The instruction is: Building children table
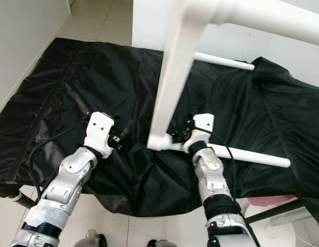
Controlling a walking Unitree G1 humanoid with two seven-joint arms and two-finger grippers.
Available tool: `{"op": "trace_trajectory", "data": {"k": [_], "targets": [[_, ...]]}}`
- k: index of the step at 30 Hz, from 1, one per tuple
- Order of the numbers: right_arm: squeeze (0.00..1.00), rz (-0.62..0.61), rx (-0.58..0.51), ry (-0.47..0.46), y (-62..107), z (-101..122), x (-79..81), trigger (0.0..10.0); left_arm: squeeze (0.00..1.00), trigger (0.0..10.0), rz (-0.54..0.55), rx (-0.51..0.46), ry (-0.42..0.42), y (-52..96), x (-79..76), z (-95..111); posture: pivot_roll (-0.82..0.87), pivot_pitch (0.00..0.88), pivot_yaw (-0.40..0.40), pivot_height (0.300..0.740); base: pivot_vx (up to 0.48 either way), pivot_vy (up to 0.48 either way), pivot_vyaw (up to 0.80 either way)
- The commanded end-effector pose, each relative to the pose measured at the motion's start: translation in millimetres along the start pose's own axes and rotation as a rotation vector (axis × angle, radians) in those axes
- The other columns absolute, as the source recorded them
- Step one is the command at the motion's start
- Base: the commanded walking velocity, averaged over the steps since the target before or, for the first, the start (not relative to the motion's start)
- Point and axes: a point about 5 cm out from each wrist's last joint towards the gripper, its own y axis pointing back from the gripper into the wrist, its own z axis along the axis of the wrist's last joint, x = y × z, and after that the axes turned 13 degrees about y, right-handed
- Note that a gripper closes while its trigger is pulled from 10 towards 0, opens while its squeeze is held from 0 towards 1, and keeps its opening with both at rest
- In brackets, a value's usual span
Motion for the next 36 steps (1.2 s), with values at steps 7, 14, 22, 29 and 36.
{"op": "trace_trajectory", "data": {"k": [7, 14, 22, 29, 36], "targets": [[0.0, 0.092, 0.015, -0.029, -15.7, -1, 28.3, 10.0, 0.0, 10.0, -0.013, 0.044, -0.045, 12.2, 22.1, 7, 0.09, 0.115, -0.119, 0.74, 0.0, 0.0, 0.0], [0.0, 0.09, 0.002, -0.06, -25.8, 3, 39.1, 10.0, 0.0, 10.0, -0.059, 0.125, -0.124, 34.5, 41.8, 14, 0.1, 0.117, -0.125, 0.74, 0.0, 0.0, 0.0], [0.0, 0.012, -0.045, -0.065, -23.8, 9, 32.6, 10.0, 1.0, 10.0, -0.15, 0.124, -0.021, 54.6, 36.6, 31, 0.11, 0.116, -0.15, 0.74, 0.0, 0.0, 0.0], [0.0, -0.047, -0.077, -0.004, -10.9, 12, 10.2, 10.0, 1.0, 10.0, -0.196, 0.029, 0.084, 50.7, 21.2, 55, 0.11, 0.106, -0.155, 0.74, 0.0, 0.0, 0.0], [0.0, -0.09, -0.076, 0.023, -2.8, 12, -6.5, 10.0, 1.0, 10.0, -0.224, -0.019, 0.127, 42.9, 6.9, 67, 0.1, 0.096, -0.155, 0.74, 0.0, 0.0, 0.0]]}}
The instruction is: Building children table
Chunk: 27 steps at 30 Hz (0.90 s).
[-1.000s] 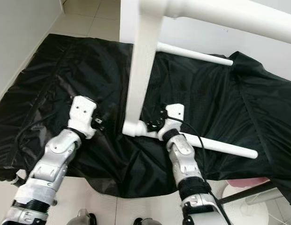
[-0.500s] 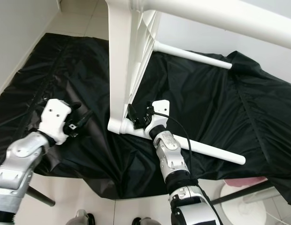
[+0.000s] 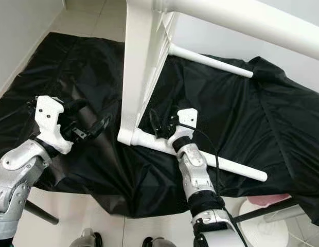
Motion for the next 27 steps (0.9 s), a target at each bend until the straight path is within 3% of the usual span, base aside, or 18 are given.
{"op": "trace_trajectory", "data": {"k": [1, 10, 22, 27], "targets": [[0.0, -0.044, 0.015, 0.027, 7.7, -3, -13.7, 10.0, 1.0, 10.0, -0.022, -0.002, -0.006, -7.9, -9.8, 5, 0.1, 0.089, -0.152, 0.74, 0.0, 0.0, 0.0], [0.0, -0.149, 0.051, 0.063, 12.8, -9, -39.1, 10.0, 1.0, 10.0, -0.046, -0.054, 0.044, -27.7, -29.2, 16, 0.11, 0.067, -0.147, 0.74, 0.0, 0.0, 0.0], [0.0, -0.193, 0.055, 0.08, 9.3, -7, -47.6, 10.0, 1.0, 10.0, -0.056, -0.093, 0.028, -46.6, -38.3, 32, 0.11, 0.04, -0.129, 0.74, 0.0, 0.0, 0.0], [0.0, -0.196, 0.064, 0.085, 10.8, -10, -47.9, 10.0, 1.0, 10.0, -0.138, -0.074, 0.031, -49.2, -49.6, 31, 0.11, 0.033, -0.125, 0.74, 0.0, 0.0, 0.0]]}}
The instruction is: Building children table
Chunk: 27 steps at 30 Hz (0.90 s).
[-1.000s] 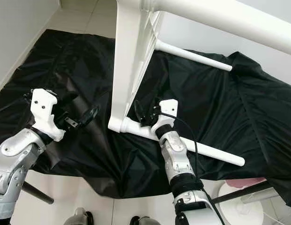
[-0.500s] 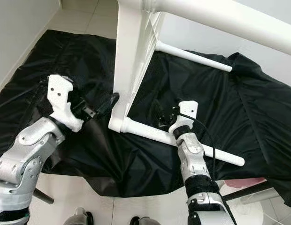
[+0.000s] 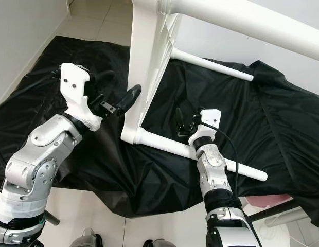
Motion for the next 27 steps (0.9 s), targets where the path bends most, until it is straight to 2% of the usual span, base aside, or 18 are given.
{"op": "trace_trajectory", "data": {"k": [1, 8, 11, 12, 13, 14, 27], "targets": [[0.0, -0.019, 0.017, 0.018, 2.5, -4, -7.8, 10.0, 1.0, 10.0, -0.064, 0.013, 0.0, -2.4, -10.6, 0, 0.11, 0.033, -0.125, 0.74, 0.0, 0.0, 0.0], [0.0, -0.027, 0.019, 0.023, 2.1, -5, -10.2, 10.0, 1.0, 10.0, -0.062, 0.031, -0.023, -5.2, -11.4, -2, 0.11, 0.031, -0.124, 0.74, 0.0, 0.0, 0.0], [0.0, -0.033, 0.019, 0.025, 1.1, -5, -10.9, 10.0, 1.0, 10.0, -0.026, 0.056, -0.072, -13.7, -8.5, -4, 0.11, 0.028, -0.121, 0.74, 0.0, 0.0, 0.0], [0.0, -0.041, 0.018, 0.024, 0.8, -5, -11.1, 10.0, 0.11, 10.0, 0.024, 0.065, -0.088, -20.7, -4.0, -5, 0.11, 0.027, -0.115, 0.74, 0.0, 0.0, 0.0], [0.0, -0.041, 0.018, 0.024, 0.8, -5, -11.1, 10.0, 0.11, 10.0, 0.024, 0.065, -0.088, -20.7, -4.0, -5, 0.11, 0.027, -0.115, 0.74, 0.0, 0.0, 0.0], [0.0, -0.046, 0.017, 0.022, 1.0, -5, -11.5, 10.0, 0.0, 10.0, 0.043, 0.06, -0.088, -23.1, -2.7, -5, 0.1, 0.027, -0.11, 0.74, 0.0, 0.0, 0.0], [0.0, -0.091, 0.019, 0.035, 3.9, -7, -20.7, 10.0, 0.0, 10.0, 0.112, 0.054, -0.06, -42.5, -3.2, -4, 0.09, 0.035, -0.091, 0.74, 0.0, 0.0, 0.0]]}}
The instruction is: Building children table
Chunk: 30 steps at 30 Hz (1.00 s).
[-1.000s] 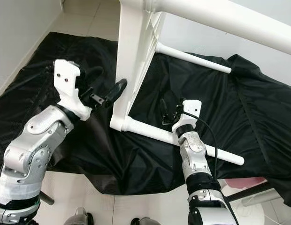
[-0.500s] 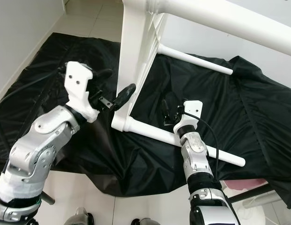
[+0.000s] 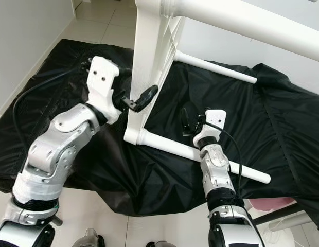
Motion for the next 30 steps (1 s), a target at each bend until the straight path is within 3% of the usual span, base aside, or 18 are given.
{"op": "trace_trajectory", "data": {"k": [1, 9, 17, 22, 30], "targets": [[0.0, -0.032, 0.006, 0.01, 2.3, -3, -7.2, 10.0, 0.0, 10.0, 0.129, -0.01, 0.003, -7.9, 4.1, 1, 0.09, 0.039, -0.084, 0.74, 0.0, 0.0, 0.0], [0.0, -0.059, 0.008, 0.017, 2.6, -3, -12.2, 10.0, 0.0, 10.0, 0.224, 0.004, 0.02, -24.6, 4.7, 3, 0.09, 0.055, -0.076, 0.74, 0.0, 0.0, 0.0], [0.0, -0.069, 0.012, 0.017, 3.7, -4, -13.2, 10.0, 0.0, 10.0, 0.244, -0.005, 0.064, -34.8, -0.8, 8, 0.08, 0.067, -0.069, 0.74, 0.0, 0.0, 0.0], [0.0, -0.084, 0.017, 0.021, 5.5, -6, -15.4, 10.0, 0.0, 10.0, 0.333, -0.005, 0.089, -42.9, -4.3, 12, 0.08, 0.079, -0.064, 0.74, 0.0, 0.0, 0.0], [0.0, -0.073, 0.01, 0.022, 5.6, -5, -9.9, 10.0, 0.0, 10.0, 0.607, 0.005, 0.001, -43.6, 9.5, 15, 0.08, 0.088, -0.062, 0.74, 0.0, 0.0, 0.0]]}}
